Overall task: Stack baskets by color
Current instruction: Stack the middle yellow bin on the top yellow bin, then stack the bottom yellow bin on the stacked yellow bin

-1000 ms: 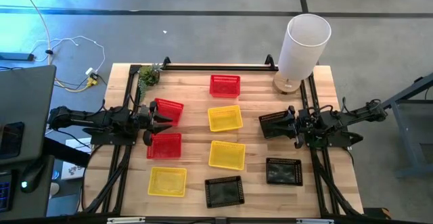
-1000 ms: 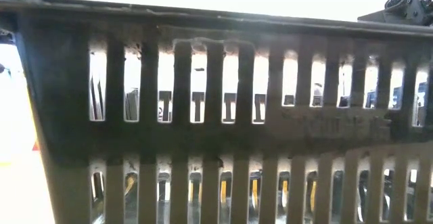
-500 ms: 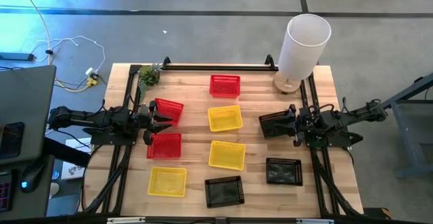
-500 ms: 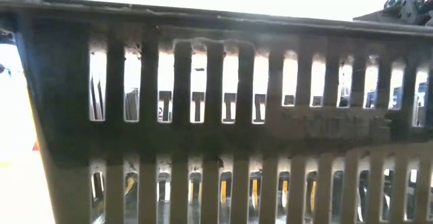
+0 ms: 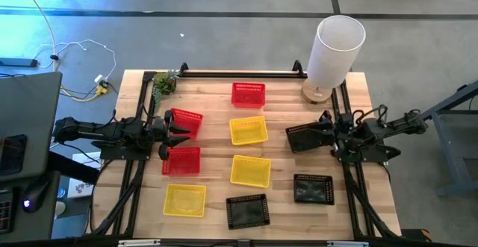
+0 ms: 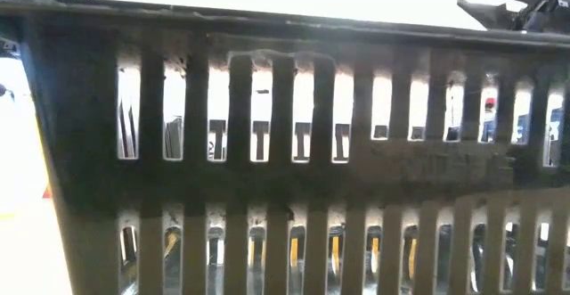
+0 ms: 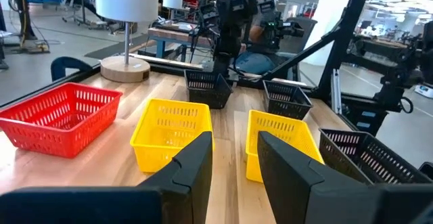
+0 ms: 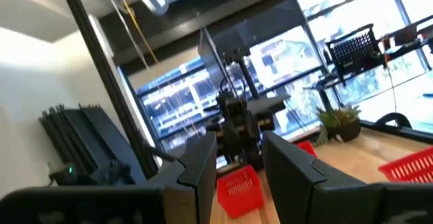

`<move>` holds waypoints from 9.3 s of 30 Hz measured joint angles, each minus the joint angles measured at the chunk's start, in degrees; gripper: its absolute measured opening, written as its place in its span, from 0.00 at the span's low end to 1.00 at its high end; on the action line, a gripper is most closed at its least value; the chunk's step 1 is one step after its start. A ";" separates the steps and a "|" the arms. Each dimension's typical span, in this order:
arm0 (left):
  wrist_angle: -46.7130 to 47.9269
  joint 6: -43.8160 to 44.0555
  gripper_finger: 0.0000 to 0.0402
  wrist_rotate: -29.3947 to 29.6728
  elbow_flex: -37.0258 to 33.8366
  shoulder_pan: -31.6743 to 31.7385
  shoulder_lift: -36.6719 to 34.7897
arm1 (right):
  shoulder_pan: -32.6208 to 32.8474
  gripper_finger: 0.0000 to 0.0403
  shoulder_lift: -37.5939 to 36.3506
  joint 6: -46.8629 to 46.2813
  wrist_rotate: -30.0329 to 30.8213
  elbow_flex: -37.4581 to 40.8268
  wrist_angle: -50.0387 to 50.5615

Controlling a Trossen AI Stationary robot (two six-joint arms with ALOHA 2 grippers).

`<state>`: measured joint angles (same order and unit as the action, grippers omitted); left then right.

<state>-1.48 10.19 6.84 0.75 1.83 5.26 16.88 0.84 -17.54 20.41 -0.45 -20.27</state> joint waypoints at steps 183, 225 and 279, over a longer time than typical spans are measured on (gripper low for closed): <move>0.06 1.82 0.27 -0.25 -0.01 0.02 -0.01 | -38.01 0.00 98.47 43.48 -44.32 -82.92 63.33; 0.04 1.70 0.27 -0.25 -0.01 0.02 0.00 | -39.71 0.00 105.04 40.22 -42.47 -75.56 55.58; 16.58 4.20 0.27 -4.14 18.08 0.02 8.81 | -25.59 0.28 95.80 15.15 -15.33 -75.58 56.81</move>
<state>15.11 14.39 2.70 18.83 1.85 14.06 -8.70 96.64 -2.39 5.07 -76.03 36.53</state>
